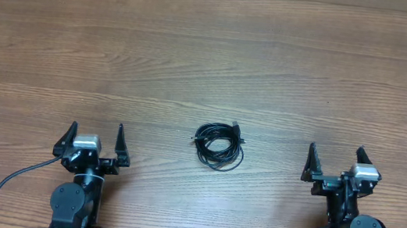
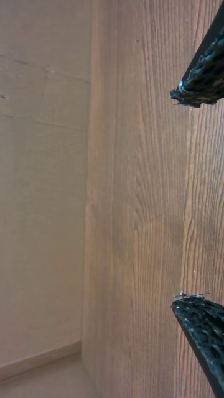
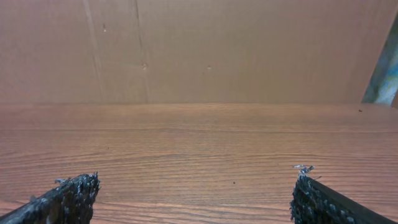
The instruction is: Untangle cables
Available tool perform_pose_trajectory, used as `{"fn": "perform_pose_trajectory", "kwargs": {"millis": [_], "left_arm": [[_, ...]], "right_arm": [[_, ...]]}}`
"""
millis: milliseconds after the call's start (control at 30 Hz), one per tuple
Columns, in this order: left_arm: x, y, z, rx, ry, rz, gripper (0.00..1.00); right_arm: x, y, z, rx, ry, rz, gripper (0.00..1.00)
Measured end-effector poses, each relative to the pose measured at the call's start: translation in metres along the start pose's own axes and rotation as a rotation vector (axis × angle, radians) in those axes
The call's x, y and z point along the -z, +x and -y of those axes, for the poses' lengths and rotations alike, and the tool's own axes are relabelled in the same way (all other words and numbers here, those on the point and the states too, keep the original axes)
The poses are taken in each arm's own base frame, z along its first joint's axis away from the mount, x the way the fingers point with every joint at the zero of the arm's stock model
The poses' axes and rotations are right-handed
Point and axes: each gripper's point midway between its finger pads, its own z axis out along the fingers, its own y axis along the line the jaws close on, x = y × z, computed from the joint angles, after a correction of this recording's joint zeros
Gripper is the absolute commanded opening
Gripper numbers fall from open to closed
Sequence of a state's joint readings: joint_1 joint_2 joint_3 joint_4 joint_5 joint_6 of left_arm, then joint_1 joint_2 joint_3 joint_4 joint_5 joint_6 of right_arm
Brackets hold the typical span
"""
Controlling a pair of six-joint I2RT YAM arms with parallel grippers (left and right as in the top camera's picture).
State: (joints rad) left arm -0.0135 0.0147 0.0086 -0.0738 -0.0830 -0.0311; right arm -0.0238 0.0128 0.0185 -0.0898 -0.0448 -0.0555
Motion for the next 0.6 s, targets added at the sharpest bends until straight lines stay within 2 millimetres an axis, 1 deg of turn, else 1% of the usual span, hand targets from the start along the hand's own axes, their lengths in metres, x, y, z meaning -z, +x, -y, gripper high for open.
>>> {"fn": "perform_pose_trajectory", "kwargs": {"millis": [233,600], "left_arm": [[0.000,0.000,0.000,0.000,0.000,0.000,1.00],[0.000,0.000,0.000,0.000,0.000,0.000,1.00]], "right_arm": [[0.001,-0.002,0.016,0.000,0.095,0.009,1.00],[0.001,-0.002,0.020,0.000,0.119,0.009,1.00]]}}
